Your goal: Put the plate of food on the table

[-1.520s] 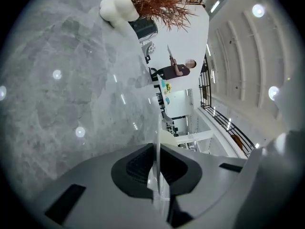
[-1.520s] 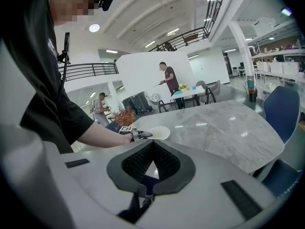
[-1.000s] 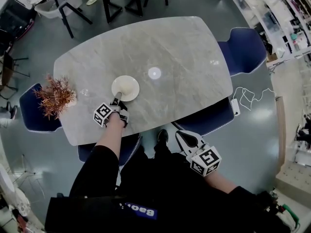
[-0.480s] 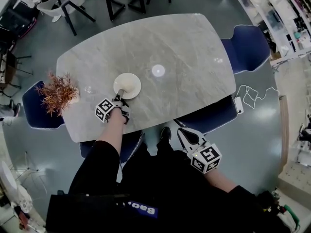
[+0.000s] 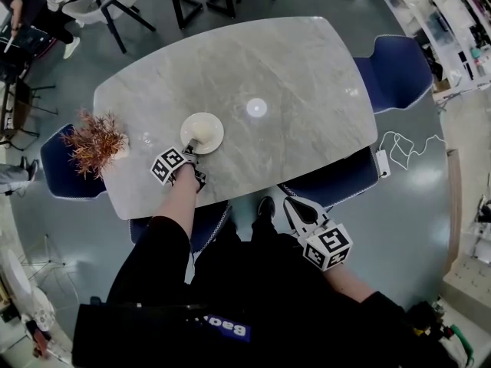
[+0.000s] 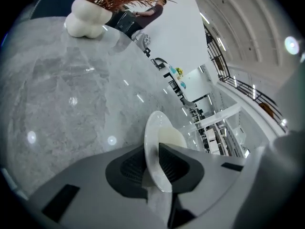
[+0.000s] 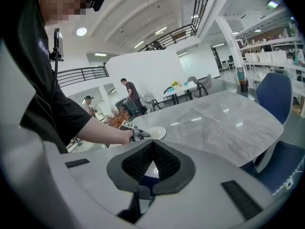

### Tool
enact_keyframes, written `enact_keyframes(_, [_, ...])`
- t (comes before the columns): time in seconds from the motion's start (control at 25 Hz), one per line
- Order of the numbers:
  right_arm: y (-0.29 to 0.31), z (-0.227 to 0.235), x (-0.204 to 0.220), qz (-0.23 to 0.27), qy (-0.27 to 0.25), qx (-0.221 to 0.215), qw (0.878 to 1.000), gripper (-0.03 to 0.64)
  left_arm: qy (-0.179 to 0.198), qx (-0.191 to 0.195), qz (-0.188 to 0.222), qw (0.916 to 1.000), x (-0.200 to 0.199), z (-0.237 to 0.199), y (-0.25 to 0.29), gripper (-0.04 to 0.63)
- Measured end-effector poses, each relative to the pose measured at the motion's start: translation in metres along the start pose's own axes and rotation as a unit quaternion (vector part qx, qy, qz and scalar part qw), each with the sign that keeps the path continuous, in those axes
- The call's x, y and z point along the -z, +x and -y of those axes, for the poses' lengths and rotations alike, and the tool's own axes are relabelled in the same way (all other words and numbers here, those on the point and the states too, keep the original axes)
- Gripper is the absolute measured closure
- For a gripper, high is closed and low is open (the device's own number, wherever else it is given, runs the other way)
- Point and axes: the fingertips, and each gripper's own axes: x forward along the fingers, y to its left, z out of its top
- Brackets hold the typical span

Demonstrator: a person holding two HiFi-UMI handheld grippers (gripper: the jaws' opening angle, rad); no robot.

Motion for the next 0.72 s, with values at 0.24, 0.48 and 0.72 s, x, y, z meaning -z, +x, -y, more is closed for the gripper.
enact_keyframes(0.24, [0.001,0.003,0.0,0.0,-0.001,0.003,1.0,0.606,0.045,-0.041,-0.008,0.9981,-0.003,-0.007,-0.003,0.522])
enact_keyframes(0.48, [0.001,0.007,-0.002,0.001,-0.003,0.009,1.0,0.606,0.078,-0.077,-0.028,0.9936,-0.004,-0.012,-0.006,0.5])
enact_keyframes(0.72, [0.002,0.006,-0.002,0.001,-0.004,0.005,1.0,0.606,0.124,-0.106,-0.052,0.9853,-0.007,-0.016,-0.01,0.491])
